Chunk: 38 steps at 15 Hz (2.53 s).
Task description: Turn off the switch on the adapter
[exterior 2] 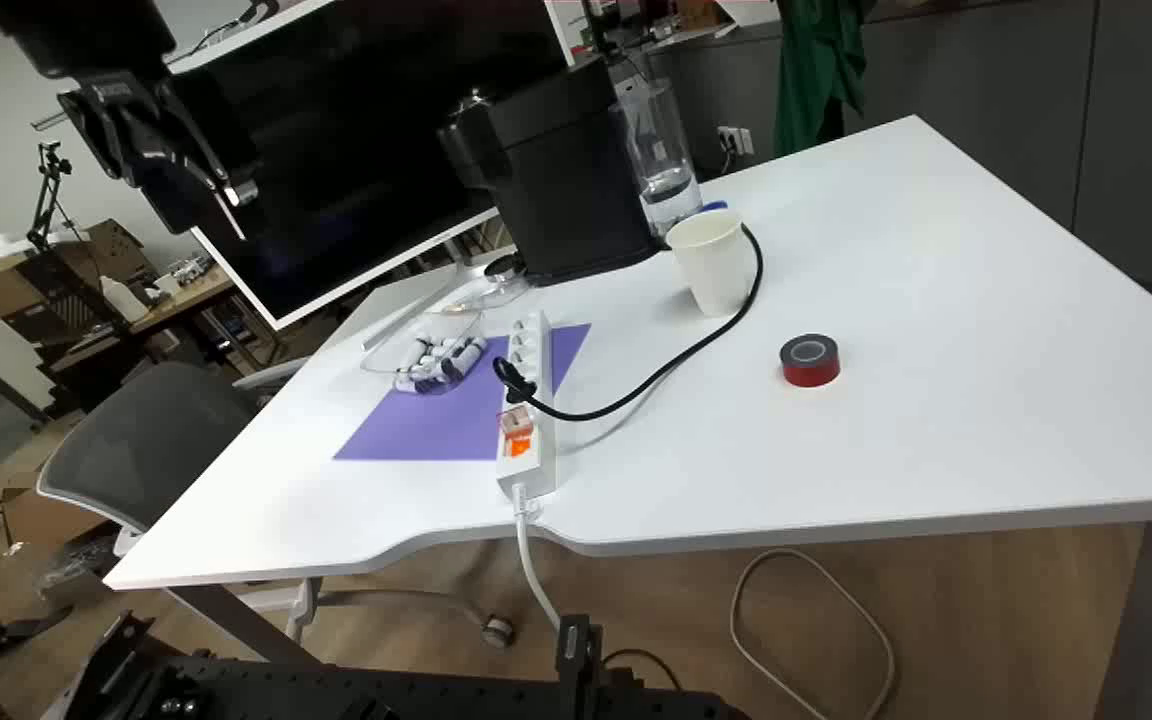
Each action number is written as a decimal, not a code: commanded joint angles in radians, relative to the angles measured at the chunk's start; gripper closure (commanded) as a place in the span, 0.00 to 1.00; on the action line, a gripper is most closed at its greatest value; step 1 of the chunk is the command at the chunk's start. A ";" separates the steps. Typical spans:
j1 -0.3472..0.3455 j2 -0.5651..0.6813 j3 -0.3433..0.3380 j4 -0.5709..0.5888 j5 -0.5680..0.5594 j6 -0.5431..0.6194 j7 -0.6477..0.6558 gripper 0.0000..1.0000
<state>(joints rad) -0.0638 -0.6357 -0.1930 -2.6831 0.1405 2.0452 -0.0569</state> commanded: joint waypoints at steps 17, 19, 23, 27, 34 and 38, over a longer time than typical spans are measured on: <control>-0.027 0.055 0.081 -0.048 -0.133 0.282 -0.074 0.00; -0.034 0.102 0.084 -0.063 -0.197 0.368 -0.098 0.25; -0.045 0.225 0.060 -0.072 -0.278 0.480 -0.175 0.55; -0.053 0.363 0.038 -0.065 -0.305 0.561 -0.241 0.81; -0.079 0.500 0.024 -0.076 -0.299 0.671 -0.262 0.99; -0.085 0.538 0.022 -0.069 -0.293 0.693 -0.276 1.00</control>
<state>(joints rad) -0.1531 -0.0729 -0.1746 -2.7419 -0.1590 2.7549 -0.3203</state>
